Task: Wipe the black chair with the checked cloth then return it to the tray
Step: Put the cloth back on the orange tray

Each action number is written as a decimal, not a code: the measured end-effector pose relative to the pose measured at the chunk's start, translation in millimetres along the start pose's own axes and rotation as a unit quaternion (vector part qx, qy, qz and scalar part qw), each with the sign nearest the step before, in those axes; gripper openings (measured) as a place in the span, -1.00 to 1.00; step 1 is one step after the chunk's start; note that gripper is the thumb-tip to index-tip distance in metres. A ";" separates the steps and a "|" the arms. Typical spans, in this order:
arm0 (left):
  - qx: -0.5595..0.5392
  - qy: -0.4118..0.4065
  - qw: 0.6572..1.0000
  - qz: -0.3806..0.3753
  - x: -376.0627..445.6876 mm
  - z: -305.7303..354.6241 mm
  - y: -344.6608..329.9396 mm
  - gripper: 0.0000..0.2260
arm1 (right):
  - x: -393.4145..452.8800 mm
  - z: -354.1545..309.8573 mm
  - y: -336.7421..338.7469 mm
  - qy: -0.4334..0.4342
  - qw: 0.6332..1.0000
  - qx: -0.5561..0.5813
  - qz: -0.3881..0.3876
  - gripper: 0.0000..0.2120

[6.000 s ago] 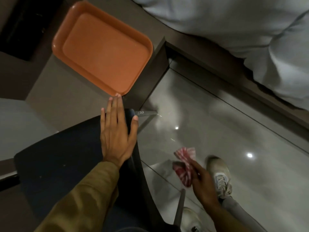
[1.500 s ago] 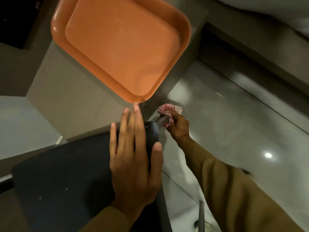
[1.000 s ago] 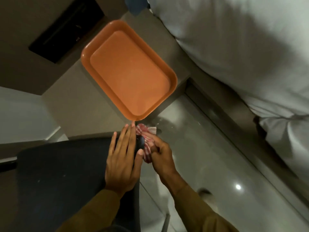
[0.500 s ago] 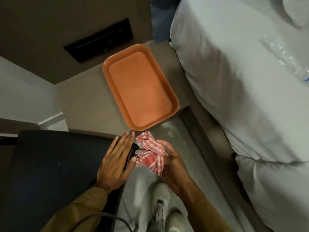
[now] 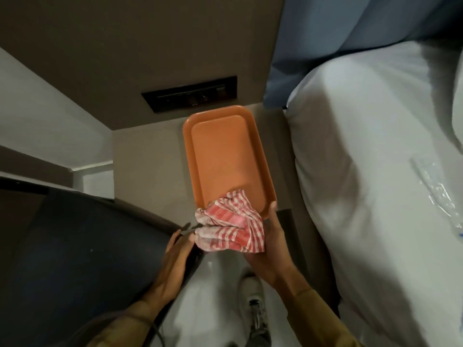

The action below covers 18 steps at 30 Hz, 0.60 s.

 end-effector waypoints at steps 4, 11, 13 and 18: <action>-0.375 0.150 0.911 -0.084 21.7 36.5 -12.3 -0.49 | 6.7 -14.1 -15.0 -0.022 0.995 -0.095 -0.007 -0.28; -0.316 0.131 0.933 -0.115 48.7 75.1 -29.6 -0.62 | 20.6 -44.9 -5.8 0.013 0.952 -0.284 0.118 -0.50; -0.310 0.114 0.943 -0.049 57.0 75.5 -26.9 -0.66 | 24.0 -54.3 3.1 0.021 0.900 -0.406 0.156 -0.58; -0.193 0.104 0.975 0.048 74.5 74.9 -22.9 -0.64 | 34.6 -62.9 17.9 0.025 0.860 -0.492 0.132 -0.67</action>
Point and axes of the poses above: each hand's wrist, its own x-axis towards the middle knuckle, its own y-axis out of the back of the hand, z = x × y, the point moved 5 cm from there along x, towards the middle knuckle, and after that the axes turned 5 degrees about x, right-handed, at the moved point
